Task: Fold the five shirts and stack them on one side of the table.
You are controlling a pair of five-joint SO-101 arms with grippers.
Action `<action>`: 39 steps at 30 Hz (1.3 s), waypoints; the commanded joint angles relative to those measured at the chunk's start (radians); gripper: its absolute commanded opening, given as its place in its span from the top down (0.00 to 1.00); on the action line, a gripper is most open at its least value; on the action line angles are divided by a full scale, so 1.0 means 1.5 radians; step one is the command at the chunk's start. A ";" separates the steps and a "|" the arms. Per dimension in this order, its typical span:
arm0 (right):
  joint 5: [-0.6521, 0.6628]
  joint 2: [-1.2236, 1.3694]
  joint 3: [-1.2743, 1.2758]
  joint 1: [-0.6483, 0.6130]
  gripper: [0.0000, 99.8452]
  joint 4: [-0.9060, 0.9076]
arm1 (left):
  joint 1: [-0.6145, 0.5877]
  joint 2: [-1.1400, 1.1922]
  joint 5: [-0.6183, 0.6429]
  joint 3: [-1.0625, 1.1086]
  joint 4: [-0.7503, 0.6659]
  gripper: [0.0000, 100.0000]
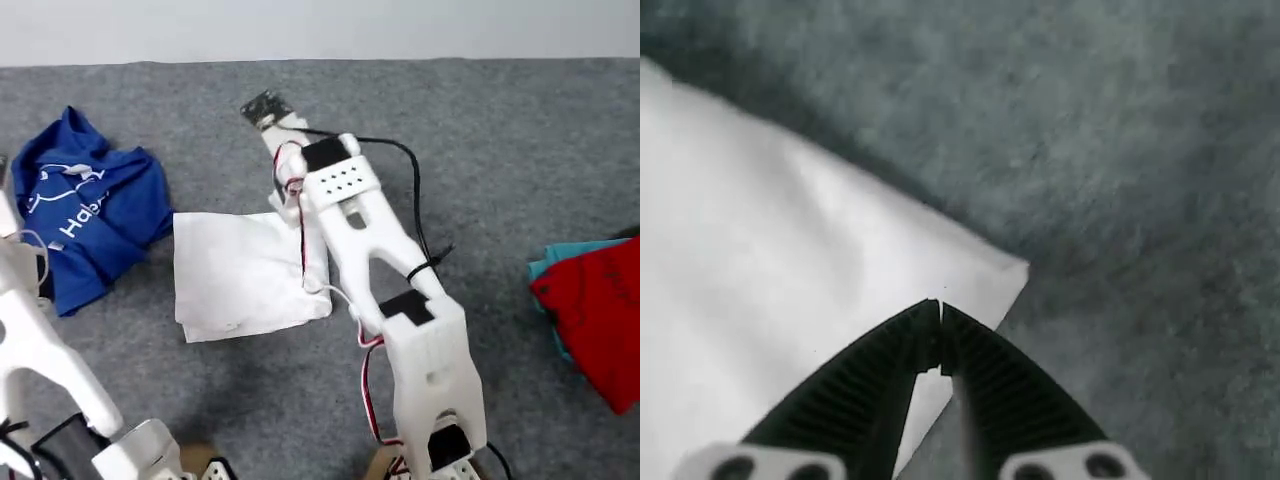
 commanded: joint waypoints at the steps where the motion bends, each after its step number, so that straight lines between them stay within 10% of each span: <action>1: 0.006 0.040 -0.083 0.011 0.99 -0.024 | 0.001 -0.025 -0.003 -0.001 -0.007 1.00; 24: 0.002 0.226 -0.584 0.008 0.99 0.314 | 0.001 -0.026 -0.003 -0.002 -0.003 1.00; 39: -0.050 -0.016 -0.134 -0.047 0.99 0.309 | 0.001 -0.025 -0.002 -0.002 -0.005 1.00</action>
